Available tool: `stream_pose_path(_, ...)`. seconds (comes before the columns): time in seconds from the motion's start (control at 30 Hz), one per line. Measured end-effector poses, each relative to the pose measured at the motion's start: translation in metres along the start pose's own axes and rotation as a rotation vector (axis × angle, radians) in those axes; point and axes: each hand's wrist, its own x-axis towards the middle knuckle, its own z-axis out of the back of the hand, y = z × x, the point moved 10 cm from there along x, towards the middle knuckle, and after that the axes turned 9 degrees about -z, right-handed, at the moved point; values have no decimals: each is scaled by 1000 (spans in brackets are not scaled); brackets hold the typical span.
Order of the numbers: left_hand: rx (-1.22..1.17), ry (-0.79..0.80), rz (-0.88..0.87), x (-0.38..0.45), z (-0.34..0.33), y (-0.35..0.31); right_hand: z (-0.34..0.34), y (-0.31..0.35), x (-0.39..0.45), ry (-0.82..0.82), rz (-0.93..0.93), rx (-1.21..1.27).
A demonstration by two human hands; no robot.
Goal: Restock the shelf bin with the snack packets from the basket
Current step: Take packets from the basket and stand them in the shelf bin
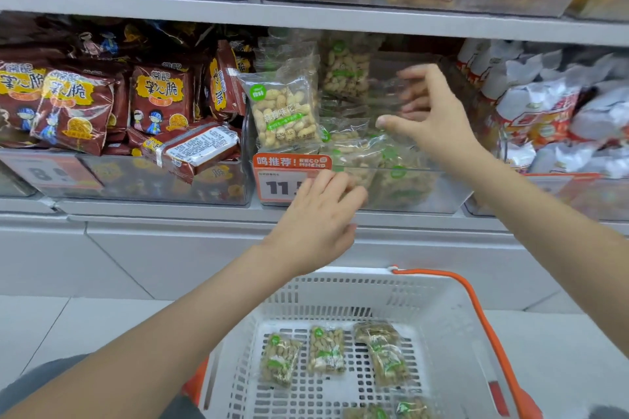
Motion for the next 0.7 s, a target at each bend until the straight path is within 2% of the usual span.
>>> stream_pose_path(0.1, -318, 95, 164, -21, -29, 1, 3, 2, -65, 28, 61, -13)
stream_pose_path(0.2, -447, 222, 340, -57, -79, 2, -22, -29, -130, 74, 63, -55)
stream_pose_path(0.27, -455, 385, 467, -99, -125, 1, -58, -81, -168, 187, -80, -61)
stream_pose_path(0.33, -428, 567, 579, -151, -170, -3, -101, -144, -208, 385, -264, -130)
stream_pose_path(0.4, -374, 785, 637, -205, -208, -10, -135, -208, -249, 591, -438, -213)
stream_pose_path(0.47, -331, 964, 697, -252, -237, -12, -156, -266, -280, 689, -562, -319)
stream_pose_path(0.57, -404, 1052, 919, -303, -268, -5, -164, -332, -303, 659, -731, -517)
stream_pose_path(0.63, -436, 1061, 1013, -321, -286, -2, -165, -361, -308, 597, -831, -608)
stream_pose_path(0.7, -459, 1011, 1113, -327, -300, 2, -169, -376, -303, 537, -845, -673)
